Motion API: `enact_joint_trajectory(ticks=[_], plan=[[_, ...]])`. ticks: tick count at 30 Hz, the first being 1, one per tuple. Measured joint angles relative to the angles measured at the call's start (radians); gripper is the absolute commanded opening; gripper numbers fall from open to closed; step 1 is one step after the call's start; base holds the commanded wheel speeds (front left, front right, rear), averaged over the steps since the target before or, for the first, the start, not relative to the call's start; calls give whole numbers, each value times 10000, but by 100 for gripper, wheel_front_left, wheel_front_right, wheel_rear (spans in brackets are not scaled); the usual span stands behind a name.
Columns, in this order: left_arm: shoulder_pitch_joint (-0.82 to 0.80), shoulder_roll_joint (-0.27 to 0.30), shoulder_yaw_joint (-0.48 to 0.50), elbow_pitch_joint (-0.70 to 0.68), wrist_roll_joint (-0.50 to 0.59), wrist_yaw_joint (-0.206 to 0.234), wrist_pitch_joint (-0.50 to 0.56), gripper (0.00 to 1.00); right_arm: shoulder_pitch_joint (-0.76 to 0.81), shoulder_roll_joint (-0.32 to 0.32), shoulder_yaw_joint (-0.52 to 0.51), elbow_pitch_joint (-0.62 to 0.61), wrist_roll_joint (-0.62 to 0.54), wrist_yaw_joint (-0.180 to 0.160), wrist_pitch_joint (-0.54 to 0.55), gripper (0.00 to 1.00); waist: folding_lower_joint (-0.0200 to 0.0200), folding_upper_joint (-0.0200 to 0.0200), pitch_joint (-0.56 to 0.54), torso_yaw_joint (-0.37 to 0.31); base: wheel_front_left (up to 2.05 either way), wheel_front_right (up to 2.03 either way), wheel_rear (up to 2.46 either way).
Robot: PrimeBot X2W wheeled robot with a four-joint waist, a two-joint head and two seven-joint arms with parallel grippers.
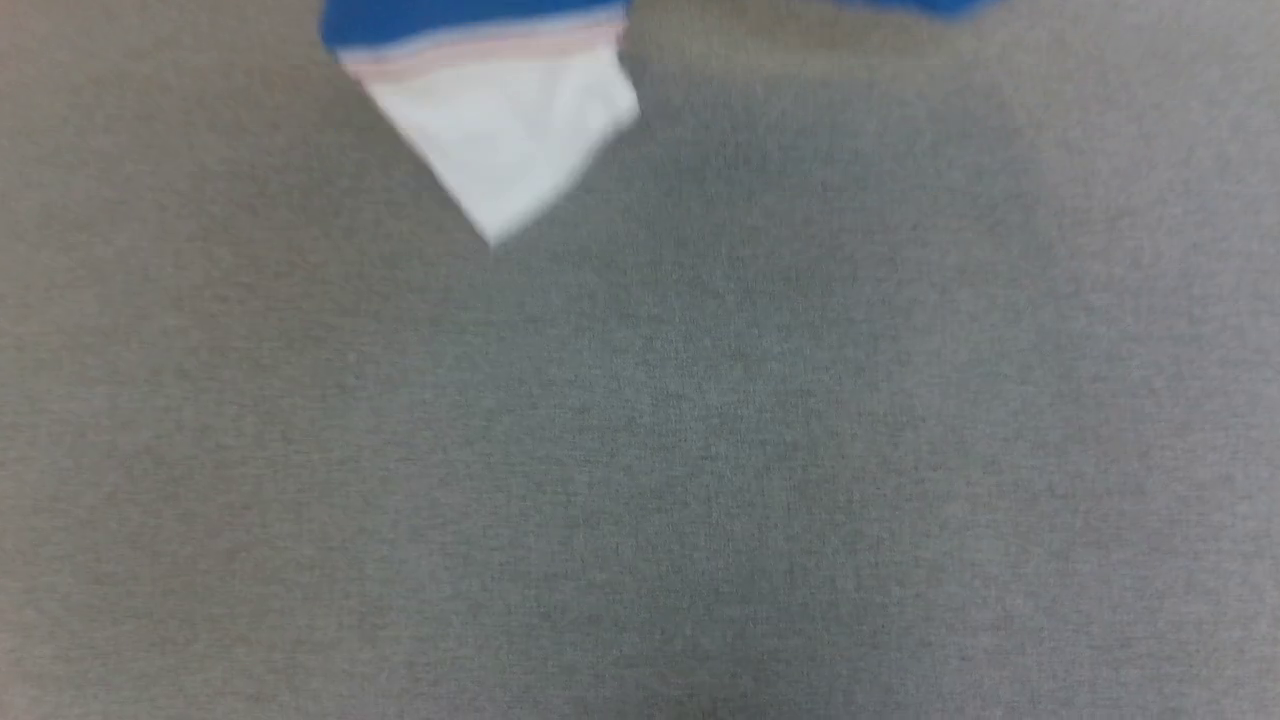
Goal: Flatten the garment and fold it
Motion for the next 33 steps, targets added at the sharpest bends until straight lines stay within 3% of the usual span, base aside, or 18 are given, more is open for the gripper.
enact_joint_trajectory(ticks=[7, 17, 26, 33], plan=[[-1006, -98, -17, 516, 403, 320, -765, 0, -1166, 435, -188, 1191, -803, 2, -968, 0, 0, 0, 1005, -149, 0, 0, 0], [-736, -430, -211, 1469, 405, 355, -1513, 0, -1091, 535, 127, 2355, -809, 0, -1730, 0, 0, 0, 1974, -158, 0, 0, 0], [1066, -917, -430, 2364, 96, 173, -2472, 0, 734, 433, 1070, 2842, 209, 0, -2550, 0, -1, 0, 1714, 41, 0, 0, 0], [3384, -1317, -456, 2947, -420, -61, -3430, 0, 2975, 349, 1950, 2788, 1498, 0, -3526, 0, -2, 0, 928, 145, 0, 0, 0]])
